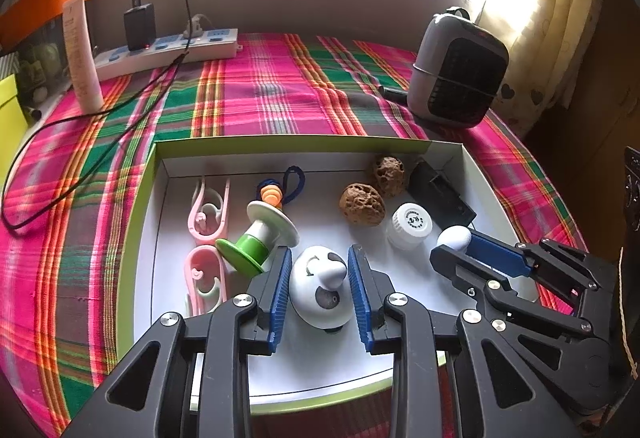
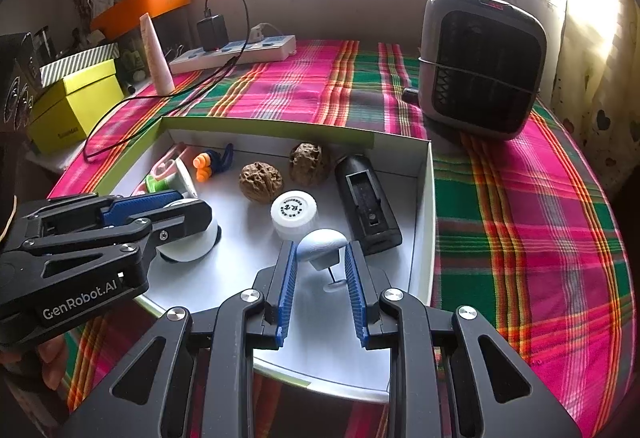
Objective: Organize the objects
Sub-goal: 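Open the left tool releasing the knob toy while the right tool releases the mushroom piece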
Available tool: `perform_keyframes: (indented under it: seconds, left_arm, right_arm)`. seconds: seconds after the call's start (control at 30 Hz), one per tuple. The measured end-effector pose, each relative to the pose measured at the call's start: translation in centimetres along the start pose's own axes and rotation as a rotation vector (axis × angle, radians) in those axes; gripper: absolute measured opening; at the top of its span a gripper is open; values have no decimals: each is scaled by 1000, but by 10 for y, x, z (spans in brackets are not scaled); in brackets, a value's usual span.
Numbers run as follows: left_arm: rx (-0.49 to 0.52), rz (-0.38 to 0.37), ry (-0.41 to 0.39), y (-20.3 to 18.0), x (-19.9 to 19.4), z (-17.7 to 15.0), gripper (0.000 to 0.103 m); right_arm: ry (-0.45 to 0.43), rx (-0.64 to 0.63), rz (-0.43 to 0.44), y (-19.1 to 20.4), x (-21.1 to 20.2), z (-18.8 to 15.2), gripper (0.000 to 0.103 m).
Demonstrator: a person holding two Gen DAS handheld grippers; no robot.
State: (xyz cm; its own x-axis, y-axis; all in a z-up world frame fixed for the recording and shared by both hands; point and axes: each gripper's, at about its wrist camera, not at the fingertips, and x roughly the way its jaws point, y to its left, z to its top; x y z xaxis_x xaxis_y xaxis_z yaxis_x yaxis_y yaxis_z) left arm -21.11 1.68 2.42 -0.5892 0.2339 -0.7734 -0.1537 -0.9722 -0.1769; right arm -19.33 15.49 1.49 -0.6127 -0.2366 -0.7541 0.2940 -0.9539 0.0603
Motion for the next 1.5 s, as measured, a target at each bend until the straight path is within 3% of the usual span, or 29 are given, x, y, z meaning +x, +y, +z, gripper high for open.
perform_keyframes:
  seconds: [0.73, 0.9, 1.5]
  left_arm:
    - [-11, 3, 13, 2, 3, 0, 33]
    - [-26, -9, 14, 4, 3, -1, 34]
    - [-2, 17, -46, 0, -24, -4, 41]
  right_arm:
    - [2, 0, -18, 0, 1, 1, 27]
    - [-1, -5, -13, 1, 0, 1, 35]
    - [-32, -3, -25, 6, -18, -4, 36]
